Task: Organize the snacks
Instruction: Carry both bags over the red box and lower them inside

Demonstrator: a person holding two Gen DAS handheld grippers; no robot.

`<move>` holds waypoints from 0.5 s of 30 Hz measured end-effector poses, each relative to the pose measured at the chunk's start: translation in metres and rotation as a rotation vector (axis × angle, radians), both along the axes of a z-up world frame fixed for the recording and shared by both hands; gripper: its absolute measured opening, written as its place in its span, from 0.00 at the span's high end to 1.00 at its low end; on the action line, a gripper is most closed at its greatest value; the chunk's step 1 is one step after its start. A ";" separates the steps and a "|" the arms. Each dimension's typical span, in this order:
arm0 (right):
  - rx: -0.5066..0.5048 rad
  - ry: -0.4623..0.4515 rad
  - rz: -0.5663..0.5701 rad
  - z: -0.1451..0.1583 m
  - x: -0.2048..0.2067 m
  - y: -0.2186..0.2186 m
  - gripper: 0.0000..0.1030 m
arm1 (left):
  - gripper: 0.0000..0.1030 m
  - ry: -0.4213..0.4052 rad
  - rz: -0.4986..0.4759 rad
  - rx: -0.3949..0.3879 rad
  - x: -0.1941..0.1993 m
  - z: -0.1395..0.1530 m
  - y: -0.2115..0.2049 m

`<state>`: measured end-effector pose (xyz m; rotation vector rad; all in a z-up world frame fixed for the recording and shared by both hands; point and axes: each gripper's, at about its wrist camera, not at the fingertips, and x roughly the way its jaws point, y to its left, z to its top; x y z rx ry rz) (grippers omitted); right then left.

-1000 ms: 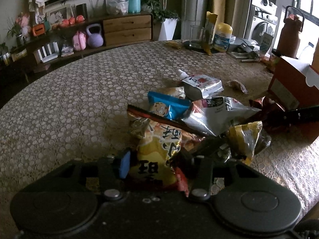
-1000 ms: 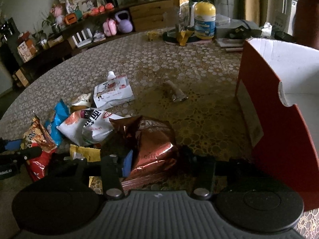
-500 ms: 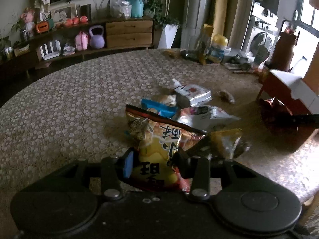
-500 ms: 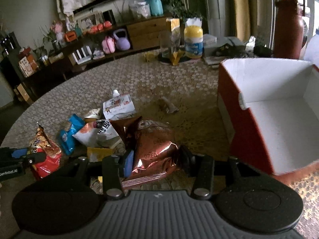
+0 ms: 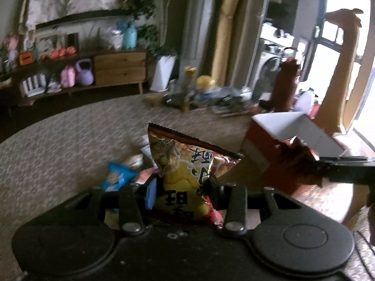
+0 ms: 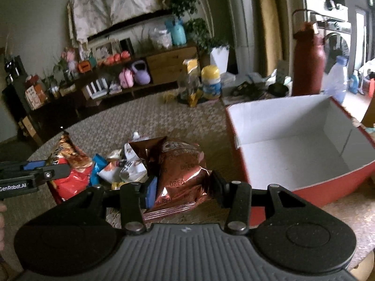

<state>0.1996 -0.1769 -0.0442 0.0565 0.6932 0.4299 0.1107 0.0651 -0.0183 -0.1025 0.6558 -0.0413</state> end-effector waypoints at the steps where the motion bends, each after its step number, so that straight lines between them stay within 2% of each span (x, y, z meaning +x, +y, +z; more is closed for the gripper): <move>1: 0.002 -0.008 -0.006 0.003 -0.001 -0.005 0.55 | 0.60 -0.007 -0.015 0.003 0.002 0.004 -0.008; 8: 0.001 -0.039 -0.064 0.015 0.004 -0.037 0.55 | 0.60 -0.046 -0.097 0.032 0.027 0.023 -0.066; 15: -0.011 -0.046 -0.143 0.016 0.023 -0.075 0.55 | 0.60 -0.060 -0.160 0.054 0.059 0.030 -0.121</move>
